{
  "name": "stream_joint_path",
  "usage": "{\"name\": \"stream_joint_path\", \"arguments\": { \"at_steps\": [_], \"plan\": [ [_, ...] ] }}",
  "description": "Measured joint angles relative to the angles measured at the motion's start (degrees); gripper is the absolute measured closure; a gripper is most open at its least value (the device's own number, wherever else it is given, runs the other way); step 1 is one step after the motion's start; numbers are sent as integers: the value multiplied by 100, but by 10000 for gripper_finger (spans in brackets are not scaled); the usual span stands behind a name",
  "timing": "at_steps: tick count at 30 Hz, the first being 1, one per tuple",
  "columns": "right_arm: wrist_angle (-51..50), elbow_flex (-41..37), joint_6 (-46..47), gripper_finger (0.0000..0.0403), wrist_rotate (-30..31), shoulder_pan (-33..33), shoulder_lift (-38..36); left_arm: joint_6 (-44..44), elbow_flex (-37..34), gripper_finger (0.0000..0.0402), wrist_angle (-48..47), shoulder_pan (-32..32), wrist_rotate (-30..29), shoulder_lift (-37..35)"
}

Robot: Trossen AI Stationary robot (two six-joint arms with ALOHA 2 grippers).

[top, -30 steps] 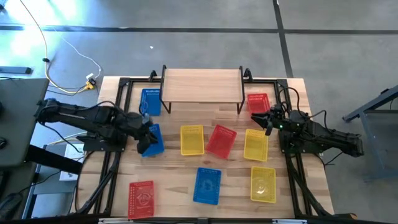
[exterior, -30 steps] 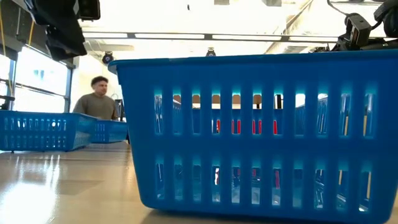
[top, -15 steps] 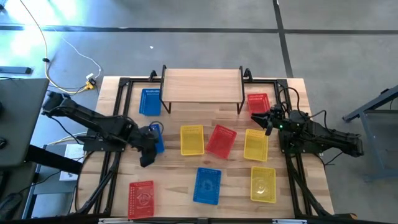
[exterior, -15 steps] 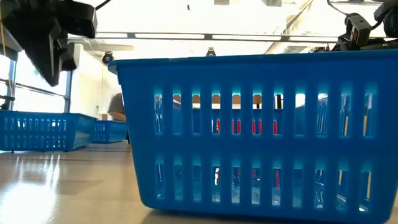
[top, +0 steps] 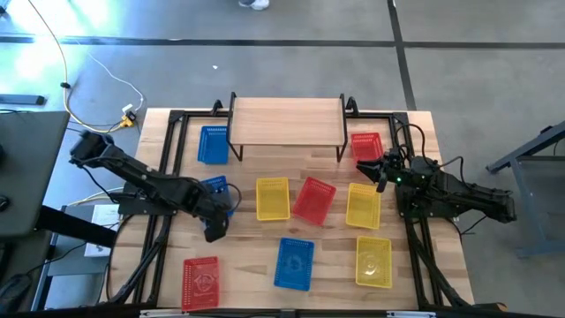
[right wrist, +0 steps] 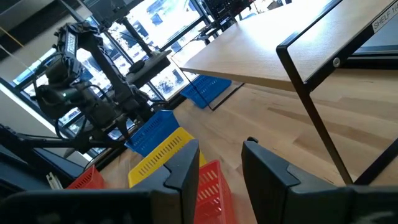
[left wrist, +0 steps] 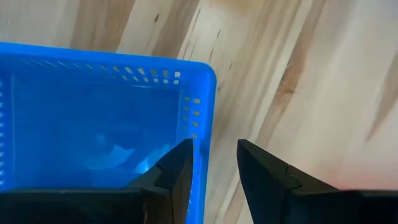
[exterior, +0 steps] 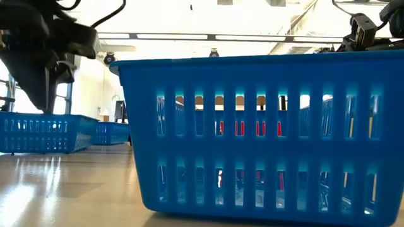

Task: Stack baskets on shelf by color
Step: Put the center blue bin on the shelf

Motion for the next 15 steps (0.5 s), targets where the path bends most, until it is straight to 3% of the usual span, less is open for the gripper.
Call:
{"name": "stream_joint_path", "arguments": {
  "at_steps": [6,15],
  "plan": [
    [0,0,0,295,0,0,1,-265,-2,293,-47,-10,-106,407],
    [-2,0,125,295,-15,-1,0,-307,-2,394,-35,-8,-63,703]
  ]
}}
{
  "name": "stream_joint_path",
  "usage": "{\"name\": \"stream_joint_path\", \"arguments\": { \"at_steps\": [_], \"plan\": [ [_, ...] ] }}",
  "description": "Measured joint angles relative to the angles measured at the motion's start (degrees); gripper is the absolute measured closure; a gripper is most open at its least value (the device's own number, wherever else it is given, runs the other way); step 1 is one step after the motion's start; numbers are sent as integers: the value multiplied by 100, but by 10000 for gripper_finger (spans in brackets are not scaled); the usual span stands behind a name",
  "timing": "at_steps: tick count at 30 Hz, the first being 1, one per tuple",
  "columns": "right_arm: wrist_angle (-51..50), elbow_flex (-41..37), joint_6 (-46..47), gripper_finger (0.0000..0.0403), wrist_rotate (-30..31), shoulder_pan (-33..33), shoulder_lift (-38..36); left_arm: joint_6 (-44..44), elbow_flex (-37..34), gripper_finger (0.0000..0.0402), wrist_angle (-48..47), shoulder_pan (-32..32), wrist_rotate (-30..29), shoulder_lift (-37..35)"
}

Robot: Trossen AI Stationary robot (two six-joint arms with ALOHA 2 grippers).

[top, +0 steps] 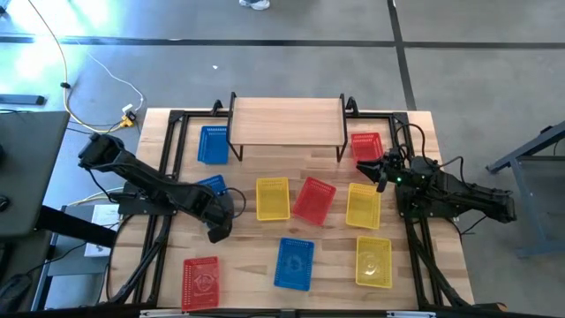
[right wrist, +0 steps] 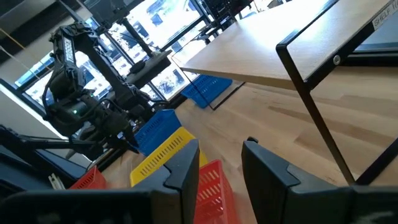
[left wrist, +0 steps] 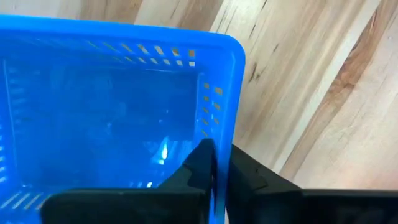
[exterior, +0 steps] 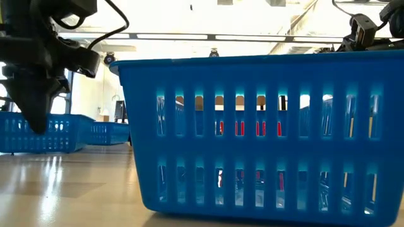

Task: Stack baskets on shelf by color
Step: Put the center blue bin on the shelf

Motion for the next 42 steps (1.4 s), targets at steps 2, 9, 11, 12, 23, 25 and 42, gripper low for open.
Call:
{"name": "stream_joint_path", "arguments": {
  "at_steps": [2,9,11,12,23,25,42],
  "plan": [
    [0,0,24,295,-10,1,0,-7,42,393,-37,1,77,-35],
    [-1,0,24,295,-10,1,0,223,904,400,-713,-2,52,-202],
    [0,0,24,295,-8,1,3,422,1286,400,-993,-2,-125,-197],
    [0,0,24,295,-9,0,11,538,1474,400,-1210,0,-210,-197],
    [0,0,24,295,-10,2,30,2210,3451,401,-2330,462,-1445,-197],
    [0,0,24,295,-9,1,30,2729,3685,401,-2329,725,-1519,-197],
    [0,0,181,295,-7,0,30,6447,4232,401,-1206,3948,-842,-25]
  ]
}}
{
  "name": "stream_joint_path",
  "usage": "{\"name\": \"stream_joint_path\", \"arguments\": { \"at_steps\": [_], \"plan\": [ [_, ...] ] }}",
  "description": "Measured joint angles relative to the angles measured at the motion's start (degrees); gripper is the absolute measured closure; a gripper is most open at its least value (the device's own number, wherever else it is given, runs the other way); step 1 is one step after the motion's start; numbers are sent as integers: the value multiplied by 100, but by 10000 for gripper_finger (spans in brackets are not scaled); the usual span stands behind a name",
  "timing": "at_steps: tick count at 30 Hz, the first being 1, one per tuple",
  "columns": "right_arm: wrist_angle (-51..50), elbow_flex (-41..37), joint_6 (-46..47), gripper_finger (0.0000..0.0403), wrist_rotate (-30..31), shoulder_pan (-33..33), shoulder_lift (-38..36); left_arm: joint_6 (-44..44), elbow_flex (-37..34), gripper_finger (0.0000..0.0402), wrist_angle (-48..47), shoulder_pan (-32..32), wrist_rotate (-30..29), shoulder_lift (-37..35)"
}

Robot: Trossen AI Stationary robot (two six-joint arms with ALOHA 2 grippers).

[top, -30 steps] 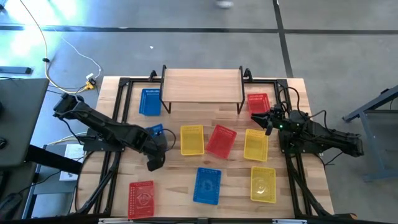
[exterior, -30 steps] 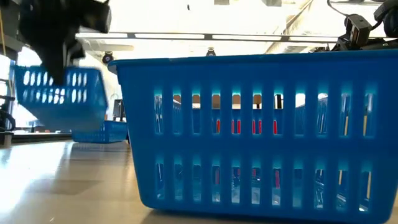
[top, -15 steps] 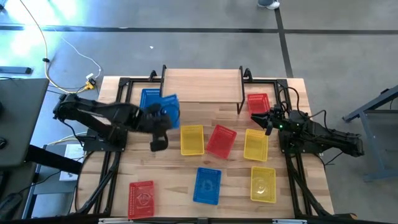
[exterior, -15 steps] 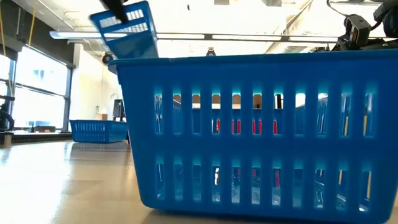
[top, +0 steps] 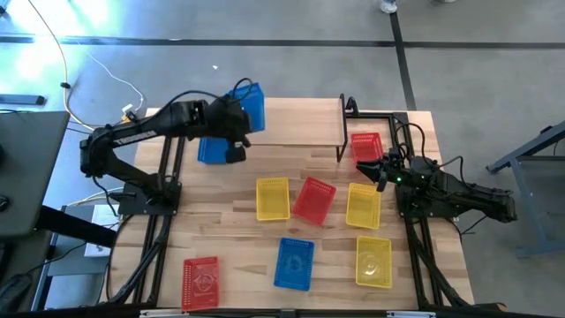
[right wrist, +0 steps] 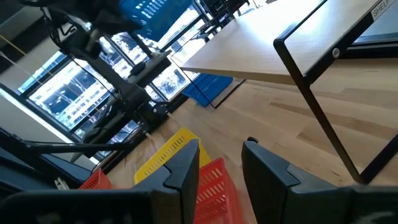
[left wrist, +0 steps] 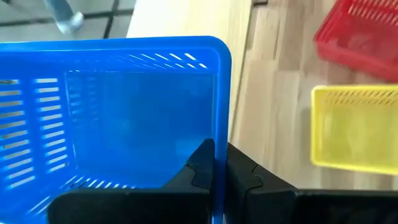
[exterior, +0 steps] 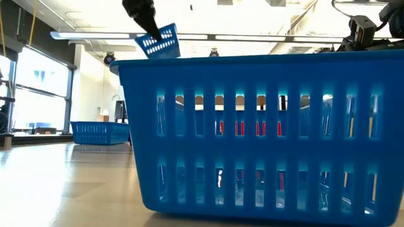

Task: Stack baskets on shelf by color
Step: Put the center blue bin on the shelf

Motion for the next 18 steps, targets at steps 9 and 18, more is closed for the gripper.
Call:
{"name": "stream_joint_path", "arguments": {
  "at_steps": [9,18],
  "plan": [
    [0,0,-2,295,0,0,0,315,0,401,-199,535,464,570],
    [0,0,-4,295,0,2,2,404,0,401,-440,533,530,1073]
  ]
}}
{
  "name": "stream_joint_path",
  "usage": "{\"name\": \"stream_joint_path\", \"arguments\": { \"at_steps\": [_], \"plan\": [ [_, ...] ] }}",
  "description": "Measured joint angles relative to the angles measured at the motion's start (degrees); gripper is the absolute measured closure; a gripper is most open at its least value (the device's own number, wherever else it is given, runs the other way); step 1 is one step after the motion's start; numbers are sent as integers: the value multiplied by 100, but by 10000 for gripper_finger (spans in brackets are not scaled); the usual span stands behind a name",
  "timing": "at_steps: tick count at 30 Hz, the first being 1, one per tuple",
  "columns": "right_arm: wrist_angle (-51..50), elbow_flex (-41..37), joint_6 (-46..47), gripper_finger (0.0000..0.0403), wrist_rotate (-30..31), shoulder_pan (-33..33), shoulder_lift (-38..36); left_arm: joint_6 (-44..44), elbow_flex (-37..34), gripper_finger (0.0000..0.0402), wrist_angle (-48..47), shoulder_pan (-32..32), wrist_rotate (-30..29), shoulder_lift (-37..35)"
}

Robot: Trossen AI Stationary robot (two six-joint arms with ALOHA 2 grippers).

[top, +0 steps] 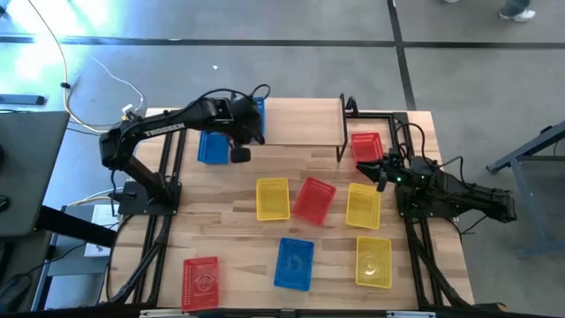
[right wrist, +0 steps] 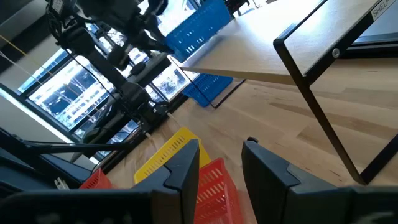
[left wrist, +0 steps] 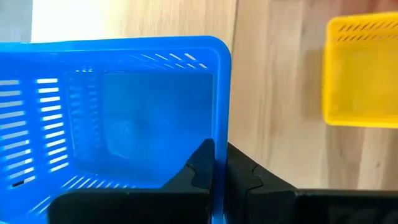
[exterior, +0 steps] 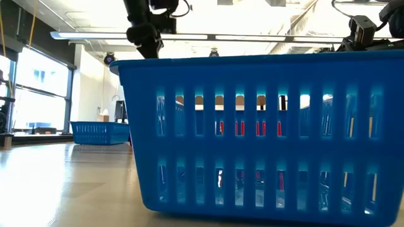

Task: Stack baskets on shelf by color
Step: Put the center blue bin on the shelf, then put the center red bin on the shelf

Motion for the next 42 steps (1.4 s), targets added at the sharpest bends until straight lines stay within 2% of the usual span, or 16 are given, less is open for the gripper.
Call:
{"name": "stream_joint_path", "arguments": {
  "at_steps": [14,21,29,35,42],
  "plan": [
    [5,0,155,295,-123,7,0,143,0,392,4,0,-144,116],
    [109,118,254,295,-273,24,0,149,0,363,8,-13,-178,116],
    [116,708,93,295,-634,24,53,101,36,319,-19,-199,-659,69],
    [109,1341,-288,295,-669,24,500,-54,446,292,-180,-445,-614,66],
    [-25,2060,-504,295,-1146,24,1671,-462,1064,289,-776,-874,-576,56]
  ]
}}
